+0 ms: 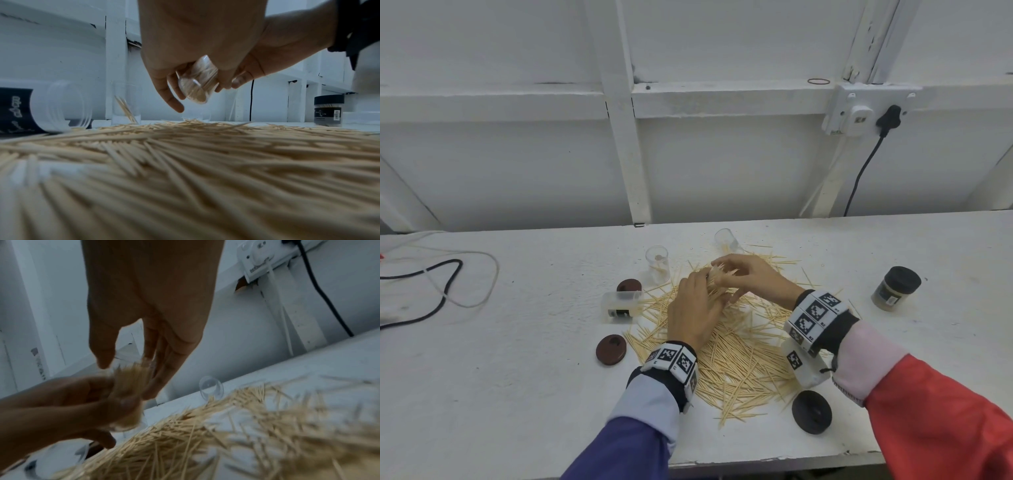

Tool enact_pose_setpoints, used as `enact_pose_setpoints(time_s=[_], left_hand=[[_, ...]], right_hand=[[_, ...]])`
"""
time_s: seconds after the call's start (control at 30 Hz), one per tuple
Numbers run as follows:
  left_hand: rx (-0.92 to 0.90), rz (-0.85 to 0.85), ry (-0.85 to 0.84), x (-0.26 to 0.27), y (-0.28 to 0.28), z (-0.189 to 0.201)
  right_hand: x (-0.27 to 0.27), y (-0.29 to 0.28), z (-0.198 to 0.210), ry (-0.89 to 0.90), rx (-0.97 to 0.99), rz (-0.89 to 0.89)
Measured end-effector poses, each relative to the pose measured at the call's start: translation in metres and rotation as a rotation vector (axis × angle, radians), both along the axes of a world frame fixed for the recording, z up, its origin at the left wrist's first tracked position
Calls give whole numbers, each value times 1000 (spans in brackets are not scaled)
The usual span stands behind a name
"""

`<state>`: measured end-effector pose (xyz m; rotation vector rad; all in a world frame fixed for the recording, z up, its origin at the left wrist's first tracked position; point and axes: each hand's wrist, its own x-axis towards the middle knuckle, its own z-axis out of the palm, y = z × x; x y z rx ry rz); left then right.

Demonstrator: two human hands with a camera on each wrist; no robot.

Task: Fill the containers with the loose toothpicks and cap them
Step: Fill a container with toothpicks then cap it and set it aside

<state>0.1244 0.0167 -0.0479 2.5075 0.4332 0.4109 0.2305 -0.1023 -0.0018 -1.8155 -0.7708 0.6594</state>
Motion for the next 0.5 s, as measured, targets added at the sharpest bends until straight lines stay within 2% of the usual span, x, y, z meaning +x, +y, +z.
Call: enact_pose_setpoints(time_s=[0.13, 0.5], left_hand=[[45, 4, 3, 0, 2, -4], [93, -9, 9, 0, 3, -7]], right_hand=[[10, -5, 1, -410, -112, -127], [12, -13, -5, -272, -53, -51]])
